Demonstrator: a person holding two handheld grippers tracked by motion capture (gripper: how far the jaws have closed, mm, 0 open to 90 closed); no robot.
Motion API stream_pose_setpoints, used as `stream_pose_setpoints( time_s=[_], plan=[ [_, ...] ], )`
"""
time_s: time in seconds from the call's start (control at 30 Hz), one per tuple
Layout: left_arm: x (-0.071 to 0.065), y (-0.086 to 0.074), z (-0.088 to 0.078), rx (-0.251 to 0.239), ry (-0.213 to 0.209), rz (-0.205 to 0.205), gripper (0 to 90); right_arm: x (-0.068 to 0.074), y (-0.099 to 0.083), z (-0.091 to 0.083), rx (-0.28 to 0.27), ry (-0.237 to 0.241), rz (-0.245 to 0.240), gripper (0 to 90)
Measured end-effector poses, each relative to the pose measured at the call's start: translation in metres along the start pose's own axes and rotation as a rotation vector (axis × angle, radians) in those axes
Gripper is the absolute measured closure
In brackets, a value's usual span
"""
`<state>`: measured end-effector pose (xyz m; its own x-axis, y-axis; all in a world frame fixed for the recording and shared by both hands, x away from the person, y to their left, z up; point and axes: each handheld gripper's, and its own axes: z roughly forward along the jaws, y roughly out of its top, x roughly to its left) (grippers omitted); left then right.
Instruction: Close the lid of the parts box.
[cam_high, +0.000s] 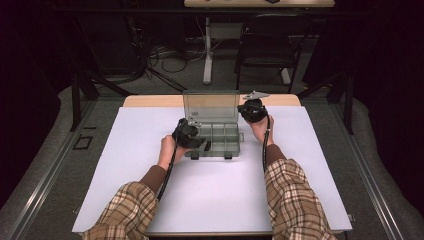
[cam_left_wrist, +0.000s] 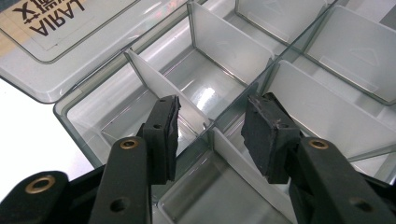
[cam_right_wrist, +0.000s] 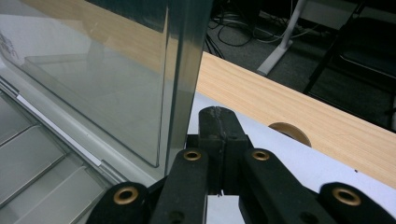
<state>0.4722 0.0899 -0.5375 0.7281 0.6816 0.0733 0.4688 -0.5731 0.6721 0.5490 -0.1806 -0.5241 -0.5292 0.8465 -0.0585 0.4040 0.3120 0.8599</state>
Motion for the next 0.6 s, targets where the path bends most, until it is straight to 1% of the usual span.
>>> stream_pose_setpoints(
  time_s=[0.2, 0.33, 0.43, 0.53, 0.6],
  plan=[
    [-0.0007, -0.0006, 0.0000, -0.004, 0.004, -0.003, 54.9, 0.0004, 0.0000, -0.0037, -0.015, 0.011, -0.014, 90.0],
    [-0.0016, -0.0014, 0.0003, -0.013, 0.012, -0.002, 54.1, 0.0010, 0.0001, -0.0062, -0.014, 0.016, -0.029, 90.0],
    [-0.0017, -0.0017, 0.0006, -0.016, 0.012, -0.004, 53.5, 0.0000, -0.0004, -0.0074, -0.016, 0.029, -0.038, 90.0],
    [-0.0016, -0.0017, 0.0010, -0.016, 0.011, -0.003, 52.6, 0.0003, -0.0004, -0.0081, -0.018, 0.030, -0.046, 90.0],
    [-0.0022, -0.0015, 0.0017, -0.014, 0.017, 0.008, 50.8, 0.0003, -0.0010, -0.0083, -0.024, 0.033, -0.045, 90.0]
  ],
)
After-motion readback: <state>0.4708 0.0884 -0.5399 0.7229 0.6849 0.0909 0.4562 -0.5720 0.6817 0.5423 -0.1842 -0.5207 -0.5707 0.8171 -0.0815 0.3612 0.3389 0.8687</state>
